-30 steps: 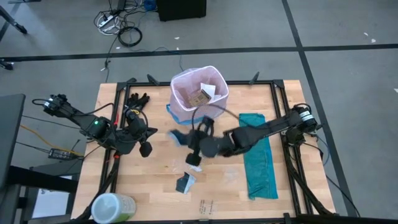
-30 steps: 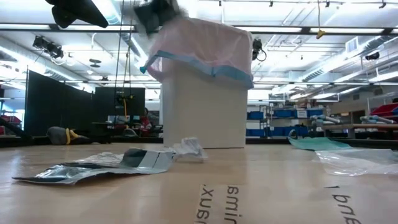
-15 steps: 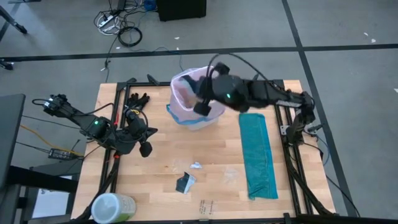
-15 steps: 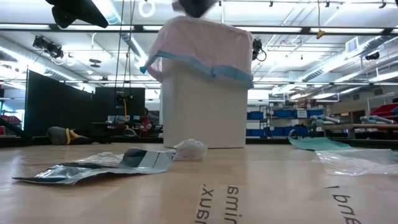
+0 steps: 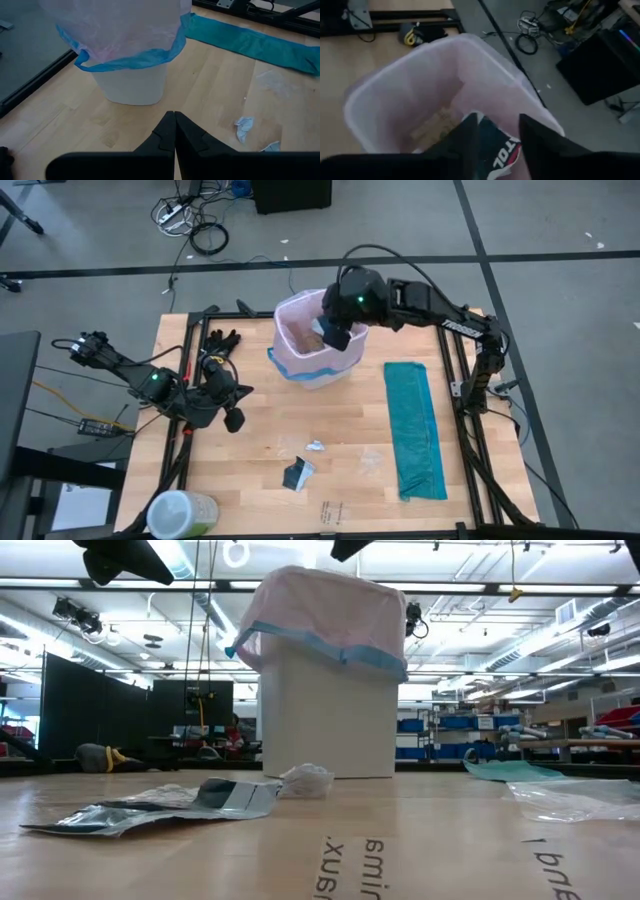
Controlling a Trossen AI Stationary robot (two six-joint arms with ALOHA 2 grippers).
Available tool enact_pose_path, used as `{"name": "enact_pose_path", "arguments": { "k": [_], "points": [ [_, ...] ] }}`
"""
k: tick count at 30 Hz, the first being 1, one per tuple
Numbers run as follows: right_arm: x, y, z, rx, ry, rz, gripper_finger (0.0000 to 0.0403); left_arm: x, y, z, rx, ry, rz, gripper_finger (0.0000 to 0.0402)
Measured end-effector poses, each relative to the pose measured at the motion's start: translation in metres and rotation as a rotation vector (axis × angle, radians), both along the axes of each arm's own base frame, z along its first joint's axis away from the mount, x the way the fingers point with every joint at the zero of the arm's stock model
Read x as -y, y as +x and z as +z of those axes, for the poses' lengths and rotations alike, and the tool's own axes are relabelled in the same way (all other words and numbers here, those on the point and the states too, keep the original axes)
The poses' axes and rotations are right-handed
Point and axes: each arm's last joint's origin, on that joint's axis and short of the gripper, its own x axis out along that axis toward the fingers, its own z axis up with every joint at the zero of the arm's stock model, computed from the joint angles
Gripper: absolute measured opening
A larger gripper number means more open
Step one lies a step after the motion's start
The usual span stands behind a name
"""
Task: Place trash/remove bag and relplace
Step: Put the transparent plastic into the white trash bin
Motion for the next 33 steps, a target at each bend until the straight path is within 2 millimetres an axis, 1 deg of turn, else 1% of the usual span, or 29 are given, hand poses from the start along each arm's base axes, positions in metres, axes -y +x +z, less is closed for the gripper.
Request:
{"name": "enact_pose_path", "arguments": {
  "k": [2,4,6,7,8,10,11,13,17,20,23,26,31,33],
  "points": [
    [-0.005,0.000,-0.001,0.002,0.044,0.021,0.0168,0.000,0.000,0.000,0.000,0.000,0.000,0.0008],
    [-0.015,-0.004,-0.002,0.003,0.163,0.101,0.0194,0.000,0.000,0.000,0.000,-0.001,0.000,0.0008],
    [-0.033,-0.007,-0.006,-0.010,0.351,0.210,0.0211,0.000,0.000,0.000,-0.005,-0.008,-0.008,0.0008],
    [-0.044,-0.009,-0.009,-0.048,0.439,0.252,0.0216,0.000,0.000,0.000,-0.007,-0.012,-0.012,0.0008],
    [-0.056,-0.010,-0.018,-0.121,0.505,0.277,0.0219,0.000,0.000,0.000,-0.007,-0.013,-0.013,0.0008],
    [-0.083,-0.009,-0.042,-0.289,0.560,0.288,0.0221,0.000,0.000,0.000,-0.007,-0.013,-0.013,0.0008],
    [-0.096,-0.008,-0.058,-0.381,0.569,0.285,0.0221,0.001,0.000,0.000,-0.007,-0.013,-0.013,0.0008],
    [-0.121,-0.008,-0.090,-0.510,0.587,0.266,0.0221,0.000,0.000,0.000,-0.006,-0.013,-0.012,0.0008],
    [-0.166,-0.009,-0.157,-0.633,0.613,0.244,0.0223,0.000,0.000,0.000,-0.007,-0.013,-0.013,0.0008],
    [-0.187,-0.012,-0.206,-0.631,0.683,0.206,0.0225,0.000,0.000,0.000,-0.007,-0.013,-0.012,0.0008],
    [-0.199,-0.019,-0.244,-0.624,0.794,0.180,0.0227,0.000,0.000,0.000,-0.007,-0.013,-0.012,0.0008],
    [-0.203,-0.026,-0.273,-0.599,0.868,0.141,0.0227,0.001,0.000,0.000,-0.006,-0.013,-0.013,0.0008],
    [-0.202,-0.040,-0.309,-0.539,0.897,0.040,0.0227,0.001,0.001,0.000,-0.001,-0.016,-0.012,0.0008],
    [-0.200,-0.044,-0.316,-0.501,0.928,0.005,0.0226,0.001,0.001,0.000,0.000,-0.017,-0.012,0.0008]
  ]
}}
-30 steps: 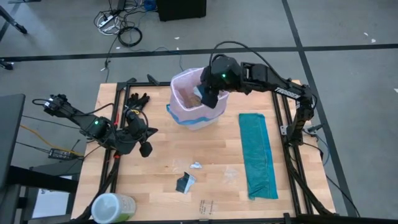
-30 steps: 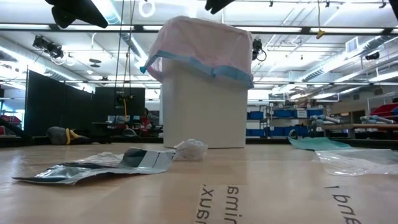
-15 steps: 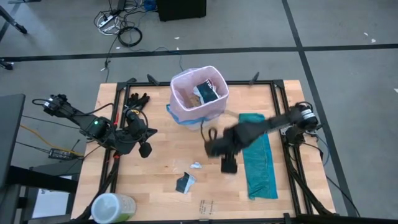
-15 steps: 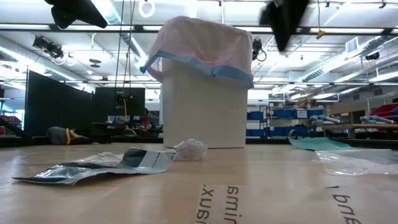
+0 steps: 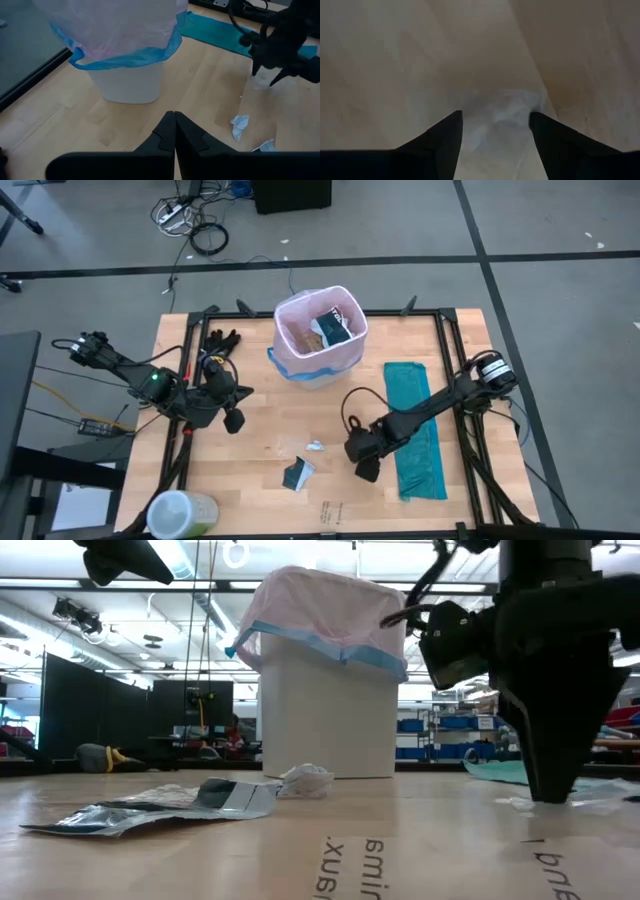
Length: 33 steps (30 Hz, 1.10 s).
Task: Place trash/remove bag and relplace
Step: Put the transparent plastic into the white trash bin
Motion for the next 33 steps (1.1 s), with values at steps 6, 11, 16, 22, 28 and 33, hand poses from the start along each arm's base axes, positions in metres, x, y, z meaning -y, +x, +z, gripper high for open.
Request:
{"name": "enact_pose_path", "arguments": {
  "k": [6,11,16,22,28,33],
  "points": [
    [0.000,-0.009,-0.010,-0.019,-0.026,-0.057,0.0102,0.000,0.000,0.000,0.006,-0.006,0.002,0.0008],
    [-0.001,-0.010,-0.011,-0.014,-0.043,-0.065,0.0008,0.000,0.000,0.000,0.009,-0.007,0.002,0.0008],
    [-0.002,-0.004,0.009,0.045,-0.073,-0.045,0.0001,0.000,0.000,0.000,0.008,-0.007,0.002,0.0008],
    [0.005,0.009,0.084,0.283,-0.105,-0.057,0.0000,0.000,0.000,0.001,0.009,-0.007,0.002,0.0008],
    [0.038,0.009,0.182,0.601,-0.153,-0.179,0.0000,0.000,0.000,0.000,0.008,-0.005,0.001,0.0008],
    [0.081,0.005,0.242,0.814,-0.323,-0.232,0.0000,0.000,0.000,0.000,0.008,-0.005,0.001,0.0008]
  ]
}}
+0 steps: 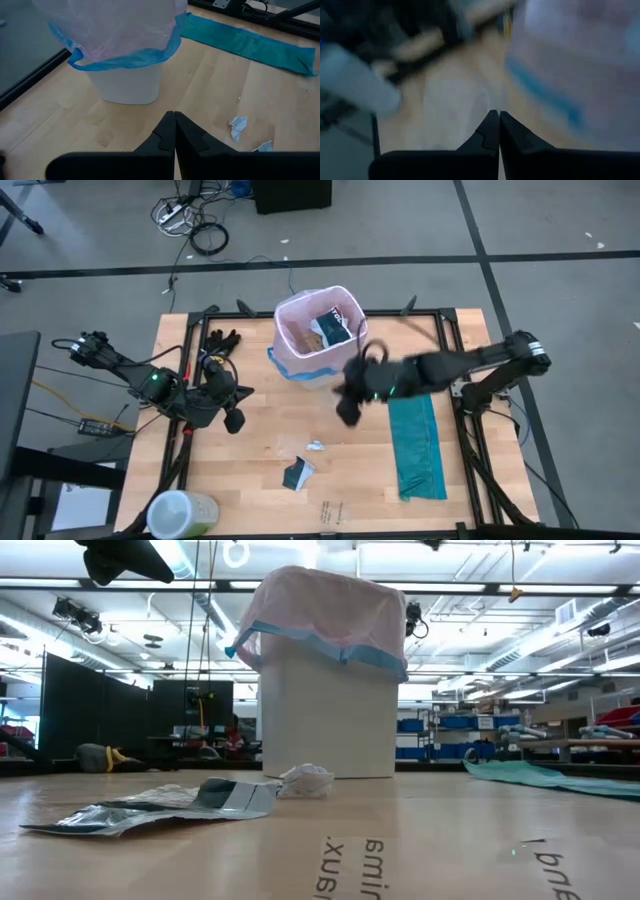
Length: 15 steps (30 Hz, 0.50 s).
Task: Place trash/remove bag and relplace
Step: Put the transparent plastic into the white trash bin
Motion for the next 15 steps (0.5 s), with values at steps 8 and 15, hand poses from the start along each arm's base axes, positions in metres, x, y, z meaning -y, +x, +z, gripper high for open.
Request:
{"name": "enact_pose_path", "arguments": {
  "k": [8,15],
  "points": [
    [0.076,0.002,0.044,0.157,-0.195,-0.138,0.0000,0.000,0.000,0.000,0.001,0.000,0.000,0.0008],
    [0.122,0.010,0.030,0.073,-0.229,-0.117,0.0034,0.000,0.000,0.000,0.002,0.001,0.000,0.0008]
  ]
}}
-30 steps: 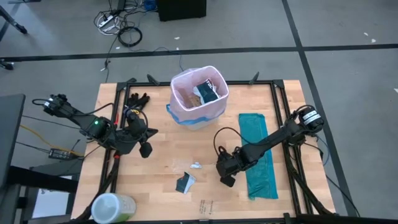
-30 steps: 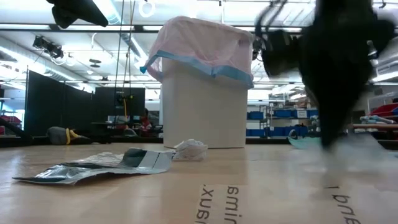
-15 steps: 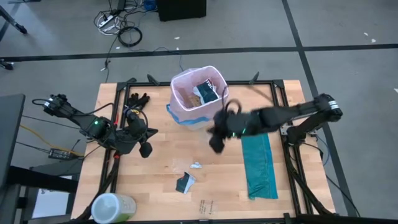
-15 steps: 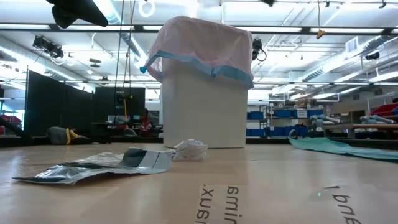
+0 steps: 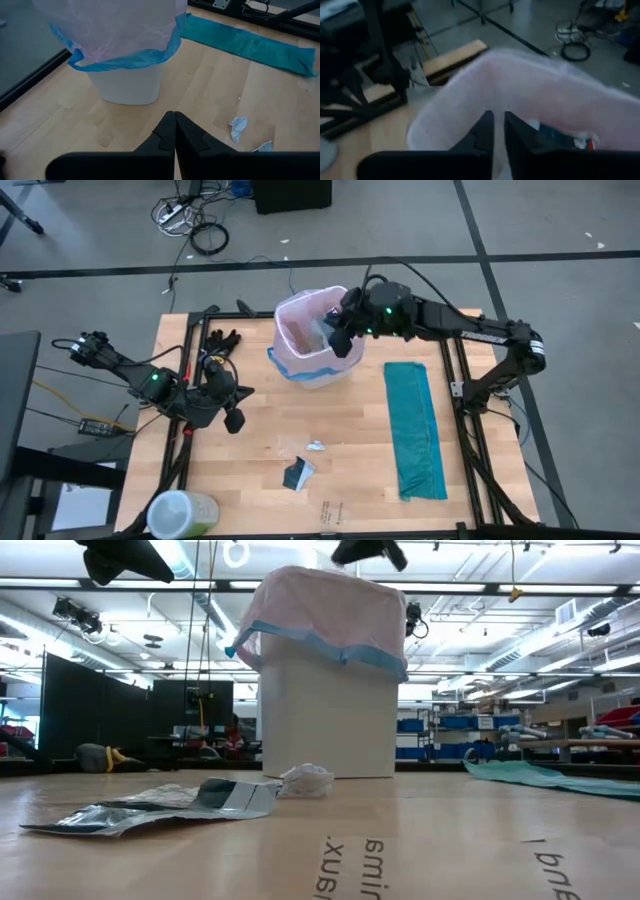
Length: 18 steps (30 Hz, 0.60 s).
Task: Place trash/remove bag and relplace
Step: Put the transparent plastic into the white trash bin, then put the paper trash into the white trash bin
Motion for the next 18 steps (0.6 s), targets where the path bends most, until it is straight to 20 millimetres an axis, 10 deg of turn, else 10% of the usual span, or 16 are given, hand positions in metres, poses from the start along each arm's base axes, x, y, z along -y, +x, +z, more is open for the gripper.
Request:
{"name": "enact_pose_path", "arguments": {
  "k": [10,18],
  "points": [
    [0.006,0.015,-0.006,0.023,-0.024,0.088,0.0216,0.000,0.000,0.000,-0.001,0.000,0.000,0.0008],
    [-0.084,0.026,-0.005,0.061,0.007,0.484,0.0226,0.000,0.000,0.000,-0.006,0.002,-0.002,0.0008]
  ]
}}
